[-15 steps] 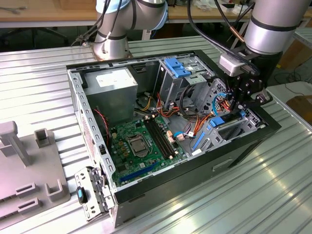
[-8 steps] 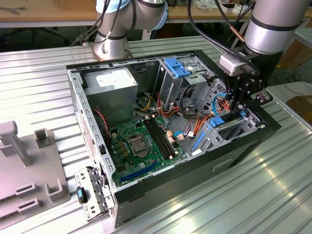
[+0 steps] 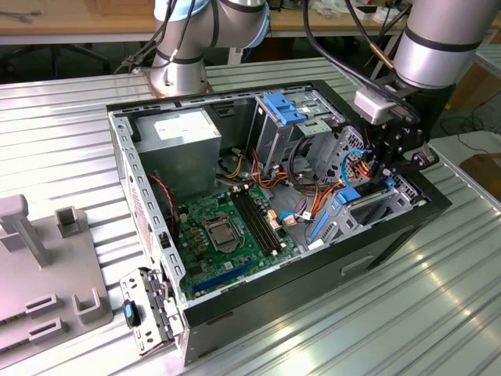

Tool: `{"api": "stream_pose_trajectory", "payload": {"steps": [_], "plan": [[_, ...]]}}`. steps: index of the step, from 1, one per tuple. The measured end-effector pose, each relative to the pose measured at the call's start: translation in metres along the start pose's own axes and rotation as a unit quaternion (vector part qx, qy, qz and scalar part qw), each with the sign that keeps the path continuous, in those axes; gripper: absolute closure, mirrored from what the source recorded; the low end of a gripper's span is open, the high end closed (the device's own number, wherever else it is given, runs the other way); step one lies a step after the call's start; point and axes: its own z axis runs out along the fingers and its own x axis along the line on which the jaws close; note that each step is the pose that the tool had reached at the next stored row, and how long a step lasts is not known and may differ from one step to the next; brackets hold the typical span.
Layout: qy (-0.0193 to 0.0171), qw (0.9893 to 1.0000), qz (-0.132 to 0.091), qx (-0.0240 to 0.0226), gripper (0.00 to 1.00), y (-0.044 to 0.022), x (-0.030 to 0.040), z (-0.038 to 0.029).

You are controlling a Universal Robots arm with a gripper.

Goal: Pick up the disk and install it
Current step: 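Insert the first disk wire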

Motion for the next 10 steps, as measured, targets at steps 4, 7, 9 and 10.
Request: {"api": "stream_pose_trajectory", "payload": {"steps": [4,7,9,10], "plan": [[-0.0027,1.0000,-0.002,0.0002,0.84,0.0003,-0.0002,0.0017],[-0.0061,1.0000,-0.002,0.0004,0.84,0.0008,-0.0003,0.0041],[-0.0073,1.0000,-0.002,0.0004,0.84,0.0010,-0.0004,0.0053],[-0.0079,1.0000,-0.002,0.0004,0.84,0.0012,-0.0004,0.0062]]}}
